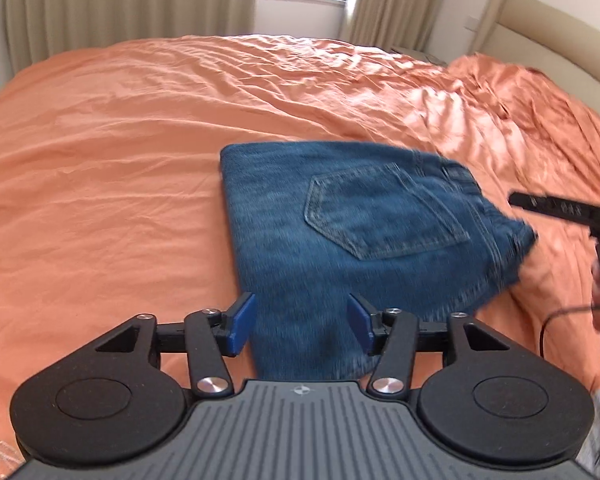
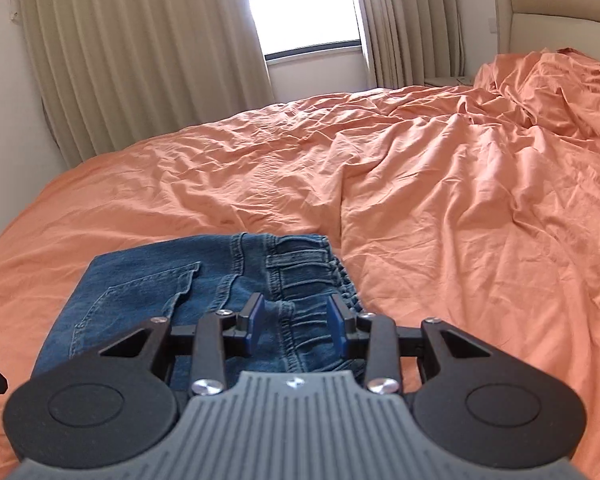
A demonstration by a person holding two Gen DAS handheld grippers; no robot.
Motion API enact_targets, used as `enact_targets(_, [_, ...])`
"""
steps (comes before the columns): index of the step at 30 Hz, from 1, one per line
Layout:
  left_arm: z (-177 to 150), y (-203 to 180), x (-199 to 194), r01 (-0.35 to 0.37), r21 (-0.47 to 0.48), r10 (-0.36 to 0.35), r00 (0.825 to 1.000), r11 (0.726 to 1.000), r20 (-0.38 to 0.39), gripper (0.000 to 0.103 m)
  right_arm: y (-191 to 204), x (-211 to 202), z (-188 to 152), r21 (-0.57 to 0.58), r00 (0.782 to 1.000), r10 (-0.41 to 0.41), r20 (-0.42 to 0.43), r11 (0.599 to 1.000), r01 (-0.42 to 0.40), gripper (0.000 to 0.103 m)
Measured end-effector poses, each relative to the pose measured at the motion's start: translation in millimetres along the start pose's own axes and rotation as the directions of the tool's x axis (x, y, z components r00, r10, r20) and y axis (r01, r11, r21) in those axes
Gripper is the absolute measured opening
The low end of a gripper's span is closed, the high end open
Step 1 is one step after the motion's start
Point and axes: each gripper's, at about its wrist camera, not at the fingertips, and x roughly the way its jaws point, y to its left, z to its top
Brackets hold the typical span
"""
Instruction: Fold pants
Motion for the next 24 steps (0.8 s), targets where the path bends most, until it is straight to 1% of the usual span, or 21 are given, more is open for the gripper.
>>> enact_targets(2, [-13.6, -11.4, -6.3, -0.026, 0.077, 0.026, 1.000, 0.997, 0.005, 0.075, 1.4, -3.2, -10.3, 0.001, 1.000, 0.004, -0.012, 1.000, -0.004, 0.032])
enact_targets(4, [-26.6, -22.4, -7.3, -0.049, 0.157, 0.051, 0.999, 0.986, -0.008, 0.077, 0.0, -3.1, -18.3, -0.002, 1.000, 0.011, -0.027, 1.000, -0.011, 0.033])
enact_targets(5, [-31.9, -27.3, -4.3, -0.063, 0.194, 0.069, 0.997, 0.979, -0.026, 0.077, -1.6, -1.3, -20.7, 0.000, 0.999, 0.014, -0.033, 1.000, -0.014, 0.033])
enact_targets(8, [-43.1, -35.1, 10.2, -0.099, 0.255, 0.121, 0.990, 0.962, -0.070, 0.075, -7.8, 6.8, -25.6, 0.021, 0.999, 0.020, -0.026, 1.000, -0.019, 0.033])
enact_targets(9, [-45.2, -36.6, 15.4, -0.119, 0.266, 0.143, 0.987, 0.957, -0.073, 0.075, -8.4, 10.3, -28.4, 0.029, 0.999, 0.018, -0.028, 0.999, -0.017, 0.033])
enact_targets(11, [-48.4, -39.8, 23.4, -0.162, 0.291, 0.190, 0.979, 0.943, -0.072, 0.070, -7.4, 14.1, -33.1, 0.025, 0.999, 0.014, -0.030, 1.000, -0.014, 0.033])
enact_targets(14, [-48.2, -41.0, 30.5, -0.187, 0.297, 0.219, 0.972, 0.937, -0.080, 0.067, -5.1, 15.9, -34.4, 0.010, 1.000, 0.013, -0.025, 1.000, -0.012, 0.034])
enact_targets(15, [-48.1, -41.1, 32.2, -0.197, 0.298, 0.231, 0.970, 0.934, -0.081, 0.065, -4.9, 16.3, -34.7, 0.007, 1.000, 0.012, -0.025, 1.000, -0.012, 0.034])
enact_targets(17, [-48.2, -41.3, 33.2, -0.219, 0.311, 0.254, 0.964, 0.925, -0.076, 0.047, -6.3, 17.9, -34.2, 0.016, 1.000, 0.015, -0.026, 1.000, -0.015, 0.035])
enact_targets(18, [-47.8, -40.7, 32.1, -0.215, 0.316, 0.251, 0.965, 0.924, -0.077, 0.046, -7.0, 18.3, -34.5, 0.022, 0.999, 0.017, -0.027, 1.000, -0.017, 0.035])
enact_targets(19, [-47.9, -40.1, 29.8, -0.213, 0.317, 0.247, 0.966, 0.924, -0.072, 0.040, -7.6, 18.6, -34.1, 0.027, 0.999, 0.019, -0.028, 0.999, -0.018, 0.035])
enact_targets(20, [-47.7, -39.5, 27.4, -0.214, 0.320, 0.247, 0.967, 0.923, -0.066, 0.030, -8.0, 18.8, -33.7, 0.029, 0.999, 0.021, -0.029, 0.999, -0.020, 0.035])
enact_targets(21, [-47.4, -39.7, 24.7, -0.214, 0.328, 0.247, 0.967, 0.920, -0.061, 0.027, -7.9, 18.9, -33.6, 0.029, 0.999, 0.021, -0.030, 0.999, -0.020, 0.035])
enact_targets(22, [-46.7, -40.6, 21.8, -0.220, 0.342, 0.253, 0.966, 0.913, -0.055, 0.019, -7.8, 18.8, -33.7, 0.025, 0.999, 0.022, -0.031, 0.999, -0.021, 0.035])
enact_targets(24, [-43.7, -43.5, 18.9, -0.233, 0.383, 0.273, 0.960, 0.894, -0.054, 0.016, -6.5, 19.1, -34.5, 0.017, 0.999, 0.024, -0.038, 1.000, -0.024, 0.035])
